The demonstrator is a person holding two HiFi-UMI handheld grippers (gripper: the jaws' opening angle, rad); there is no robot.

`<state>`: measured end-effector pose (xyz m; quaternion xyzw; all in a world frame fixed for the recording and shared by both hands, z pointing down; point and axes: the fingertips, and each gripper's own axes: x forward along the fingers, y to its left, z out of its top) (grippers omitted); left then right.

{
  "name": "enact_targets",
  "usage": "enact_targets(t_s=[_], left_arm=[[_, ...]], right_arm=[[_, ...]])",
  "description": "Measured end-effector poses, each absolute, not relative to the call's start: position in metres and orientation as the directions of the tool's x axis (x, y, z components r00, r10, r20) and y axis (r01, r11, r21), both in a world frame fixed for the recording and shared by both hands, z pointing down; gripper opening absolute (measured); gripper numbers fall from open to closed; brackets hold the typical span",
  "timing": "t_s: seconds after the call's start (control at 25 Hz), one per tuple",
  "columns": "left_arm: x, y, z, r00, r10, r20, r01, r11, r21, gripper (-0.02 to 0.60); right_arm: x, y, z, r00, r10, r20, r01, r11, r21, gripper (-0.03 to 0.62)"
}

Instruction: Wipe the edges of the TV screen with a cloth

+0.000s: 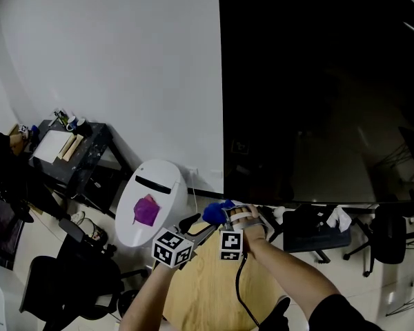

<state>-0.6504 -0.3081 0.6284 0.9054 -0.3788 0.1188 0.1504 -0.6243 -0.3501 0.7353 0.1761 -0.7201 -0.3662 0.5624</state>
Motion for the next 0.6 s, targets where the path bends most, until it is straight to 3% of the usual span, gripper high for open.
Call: enact_targets(t_s=[0.08, 0.16, 0.28, 0.44, 0.6], left_arm=[[-0.654, -0.306, 0.631, 0.680, -0.652, 0.335, -0.726, -0.664, 0.182, 0.252], [-0.660, -0.305, 0.635, 0.673, -0.655, 0.343, -0.733, -0.654, 0.187, 0.252], [-0.661, -0.303, 0.643, 0.671, -0.649, 0.359, -0.735, -0.648, 0.201, 0.252], [-0.647, -0.306, 0.650, 0.684, -0.631, 0.367, -0.722, -0.660, 0.209, 0.252], [-0.634, -0.308, 0.653, 0.694, -0.626, 0.354, -0.713, -0.664, 0.225, 0.252]], right_arm=[[-0.629, -0.333, 0.743, -0.427, -0.530, 0.733, -0.038, 0.820, 0.571, 0.138], [-0.629, -0.324, 0.741, -0.565, -0.417, 0.712, -0.283, 0.909, 0.308, 0.138], [-0.616, -0.330, 0.744, -0.690, -0.400, 0.603, -0.539, 0.840, -0.060, 0.138], [-0.594, -0.359, 0.751, -0.717, -0.471, 0.514, -0.667, 0.678, -0.309, 0.138], [-0.587, -0.379, 0.745, -0.762, -0.507, 0.402, -0.647, 0.597, -0.474, 0.138]])
